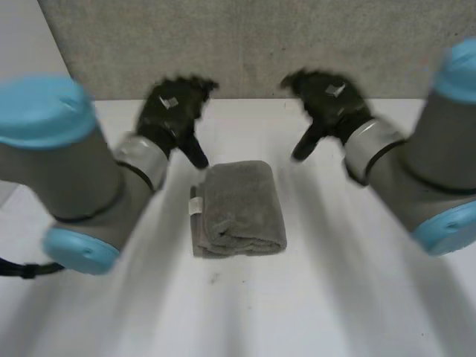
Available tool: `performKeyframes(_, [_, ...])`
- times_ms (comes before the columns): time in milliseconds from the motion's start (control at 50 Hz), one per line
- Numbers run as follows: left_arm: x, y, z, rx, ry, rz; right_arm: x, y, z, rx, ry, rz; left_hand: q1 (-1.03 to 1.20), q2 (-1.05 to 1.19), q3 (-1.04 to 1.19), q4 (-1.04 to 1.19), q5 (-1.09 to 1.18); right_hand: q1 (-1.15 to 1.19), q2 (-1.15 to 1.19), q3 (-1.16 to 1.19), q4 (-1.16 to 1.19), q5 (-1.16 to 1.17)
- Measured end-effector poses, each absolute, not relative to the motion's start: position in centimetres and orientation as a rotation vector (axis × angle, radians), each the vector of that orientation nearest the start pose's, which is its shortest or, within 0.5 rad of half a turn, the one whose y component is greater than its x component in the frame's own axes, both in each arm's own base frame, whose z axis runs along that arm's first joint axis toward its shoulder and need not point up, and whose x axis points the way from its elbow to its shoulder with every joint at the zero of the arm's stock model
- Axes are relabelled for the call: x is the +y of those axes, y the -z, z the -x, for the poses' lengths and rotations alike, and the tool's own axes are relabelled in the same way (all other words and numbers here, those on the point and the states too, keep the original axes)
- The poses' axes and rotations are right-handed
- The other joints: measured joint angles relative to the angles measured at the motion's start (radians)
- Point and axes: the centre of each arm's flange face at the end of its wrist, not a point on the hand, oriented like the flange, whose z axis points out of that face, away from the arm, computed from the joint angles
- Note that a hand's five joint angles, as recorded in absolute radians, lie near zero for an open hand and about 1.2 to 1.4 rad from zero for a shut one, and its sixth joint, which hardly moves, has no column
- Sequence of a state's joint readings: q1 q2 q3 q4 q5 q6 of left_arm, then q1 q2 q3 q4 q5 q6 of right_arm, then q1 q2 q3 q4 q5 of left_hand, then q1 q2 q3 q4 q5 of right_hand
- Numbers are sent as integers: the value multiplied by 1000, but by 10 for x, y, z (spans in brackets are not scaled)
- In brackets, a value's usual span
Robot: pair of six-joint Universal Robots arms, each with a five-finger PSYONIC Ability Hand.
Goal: Fold the towel.
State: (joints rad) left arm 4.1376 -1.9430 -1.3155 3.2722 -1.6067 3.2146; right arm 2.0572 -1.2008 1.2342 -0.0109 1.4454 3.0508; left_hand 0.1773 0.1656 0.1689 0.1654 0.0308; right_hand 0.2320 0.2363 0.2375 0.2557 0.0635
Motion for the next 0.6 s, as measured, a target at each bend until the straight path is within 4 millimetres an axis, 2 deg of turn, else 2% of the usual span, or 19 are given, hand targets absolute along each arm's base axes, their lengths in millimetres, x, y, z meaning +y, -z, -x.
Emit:
performKeyframes(20, [-260,-277,318,2345,2452,-731,-279,-289,-305,1894,1925,681,0,0,0,0,0,0,0,0,0,0])
performKeyframes(100, [-254,-322,293,2286,2502,-637,-280,-324,-271,1907,2085,572,0,0,0,0,0,0,0,0,0,0])
performKeyframes(180, [-245,-348,273,2288,2485,-559,-279,-339,-245,1968,2190,499,0,0,0,0,0,0,0,0,0,0])
performKeyframes(240, [-241,-357,261,2303,2449,-493,-278,-344,-233,2014,2222,472,0,0,0,0,0,0,0,0,0,0])
performKeyframes(380, [-238,-359,244,2355,2312,-371,-274,-347,-226,2097,2196,466,0,0,0,0,0,0,0,0,0,0])
performKeyframes(600, [-239,-348,245,2394,2259,-371,-274,-339,-230,2146,2126,496,0,0,0,0,0,0,0,0,0,0])
